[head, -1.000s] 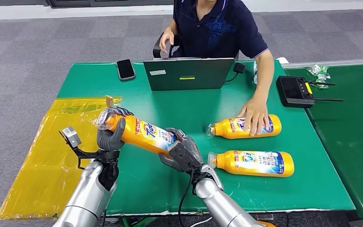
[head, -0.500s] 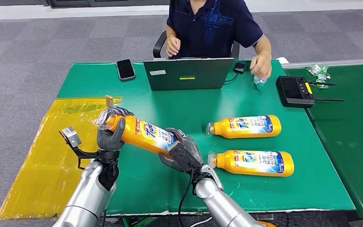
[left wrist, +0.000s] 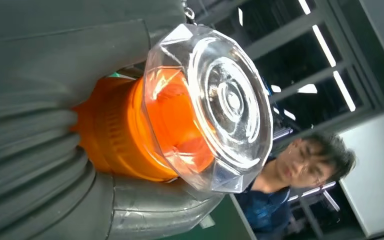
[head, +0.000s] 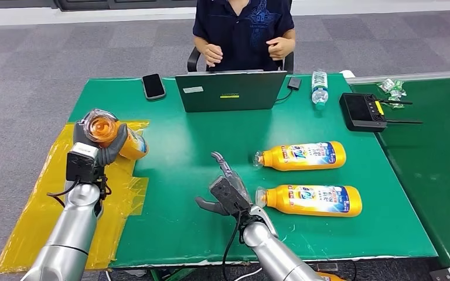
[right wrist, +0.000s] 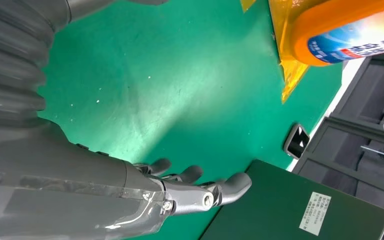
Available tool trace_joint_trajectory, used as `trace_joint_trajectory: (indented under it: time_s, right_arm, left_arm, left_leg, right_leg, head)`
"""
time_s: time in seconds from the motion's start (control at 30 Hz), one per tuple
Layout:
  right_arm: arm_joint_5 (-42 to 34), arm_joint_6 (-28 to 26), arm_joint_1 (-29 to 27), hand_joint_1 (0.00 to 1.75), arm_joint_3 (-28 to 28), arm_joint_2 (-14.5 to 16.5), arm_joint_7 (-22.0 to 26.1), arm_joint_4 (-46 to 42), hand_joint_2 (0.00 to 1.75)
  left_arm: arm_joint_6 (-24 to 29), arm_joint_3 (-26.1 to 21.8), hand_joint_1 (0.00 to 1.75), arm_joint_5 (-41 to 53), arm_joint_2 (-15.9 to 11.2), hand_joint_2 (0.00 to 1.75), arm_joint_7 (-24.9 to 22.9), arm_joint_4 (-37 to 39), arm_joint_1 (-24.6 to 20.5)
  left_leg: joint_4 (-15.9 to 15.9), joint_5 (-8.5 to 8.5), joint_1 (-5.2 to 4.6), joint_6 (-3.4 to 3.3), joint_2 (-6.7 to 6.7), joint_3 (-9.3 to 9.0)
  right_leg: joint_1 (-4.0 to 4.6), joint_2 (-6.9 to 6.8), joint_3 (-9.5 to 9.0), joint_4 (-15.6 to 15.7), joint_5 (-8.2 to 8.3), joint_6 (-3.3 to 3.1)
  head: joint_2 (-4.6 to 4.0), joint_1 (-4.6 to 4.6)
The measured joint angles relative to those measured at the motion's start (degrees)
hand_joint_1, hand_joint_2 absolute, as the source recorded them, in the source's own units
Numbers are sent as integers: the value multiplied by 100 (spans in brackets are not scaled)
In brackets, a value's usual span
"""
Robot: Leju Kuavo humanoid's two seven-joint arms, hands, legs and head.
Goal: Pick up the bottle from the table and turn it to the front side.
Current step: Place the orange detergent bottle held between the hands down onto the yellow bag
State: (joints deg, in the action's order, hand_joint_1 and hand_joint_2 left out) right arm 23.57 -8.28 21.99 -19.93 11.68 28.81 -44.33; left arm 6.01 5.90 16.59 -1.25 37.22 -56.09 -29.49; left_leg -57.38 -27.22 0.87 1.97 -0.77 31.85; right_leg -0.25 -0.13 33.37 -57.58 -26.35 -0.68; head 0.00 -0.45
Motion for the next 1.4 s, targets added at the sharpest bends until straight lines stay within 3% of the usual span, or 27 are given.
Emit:
trace_joint_trajectory:
  time_s: [1.4]
  right_arm:
    - [0,-1,0,0,0,-1,0,0,175]
  left_arm:
    - [-13,0,175,2,-70,175,0,-111,3]
  left_leg:
    - [-1,6,0,-1,2,1]
  right_leg:
    - [0,-1,2,1,5,1]
  head:
    - [0,-1]
